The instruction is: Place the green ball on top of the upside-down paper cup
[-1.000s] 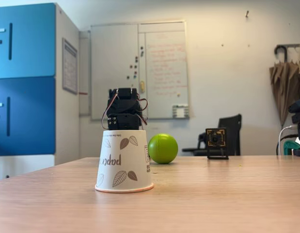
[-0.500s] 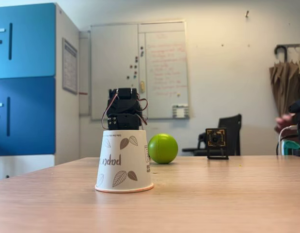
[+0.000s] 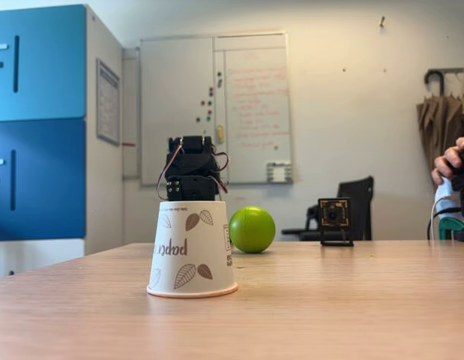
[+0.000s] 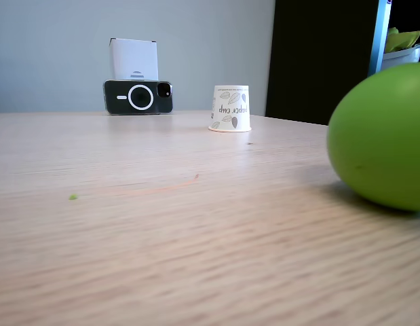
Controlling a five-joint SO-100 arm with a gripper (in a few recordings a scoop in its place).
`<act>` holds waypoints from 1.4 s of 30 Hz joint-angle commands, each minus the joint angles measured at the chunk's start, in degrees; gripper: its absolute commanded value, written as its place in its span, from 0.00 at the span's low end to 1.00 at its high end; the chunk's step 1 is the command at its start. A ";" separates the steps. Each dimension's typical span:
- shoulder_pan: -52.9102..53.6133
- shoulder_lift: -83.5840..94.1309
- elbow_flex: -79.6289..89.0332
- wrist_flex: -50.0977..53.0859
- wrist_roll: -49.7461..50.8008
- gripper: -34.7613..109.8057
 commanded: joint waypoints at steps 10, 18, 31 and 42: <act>-0.26 0.09 0.00 0.18 -0.35 0.24; -2.55 -2.29 -9.23 0.18 -5.71 0.24; -9.23 -29.09 -50.27 13.01 -22.68 0.28; -31.64 -47.90 -64.86 21.80 -24.08 0.32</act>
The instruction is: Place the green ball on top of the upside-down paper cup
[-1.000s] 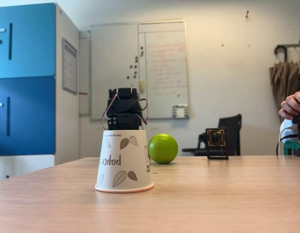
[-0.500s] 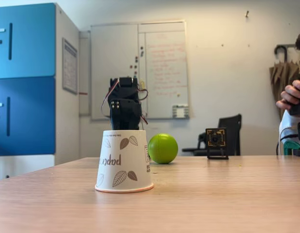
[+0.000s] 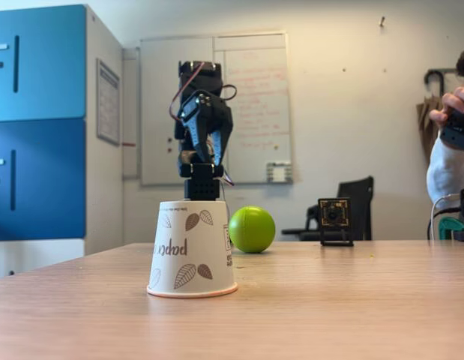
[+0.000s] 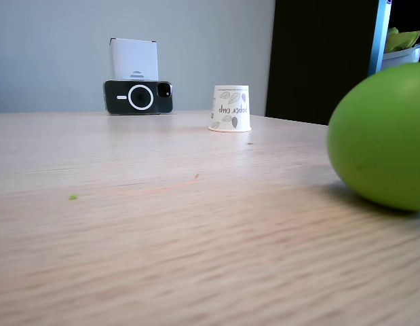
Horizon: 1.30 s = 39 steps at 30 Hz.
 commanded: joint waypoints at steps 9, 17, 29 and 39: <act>-21.71 -10.46 -3.08 -0.70 7.47 0.47; -31.73 -14.24 2.90 -7.29 15.64 0.58; -32.52 -18.72 16.00 -23.12 19.60 0.60; -28.92 -20.65 22.32 -31.73 19.69 0.60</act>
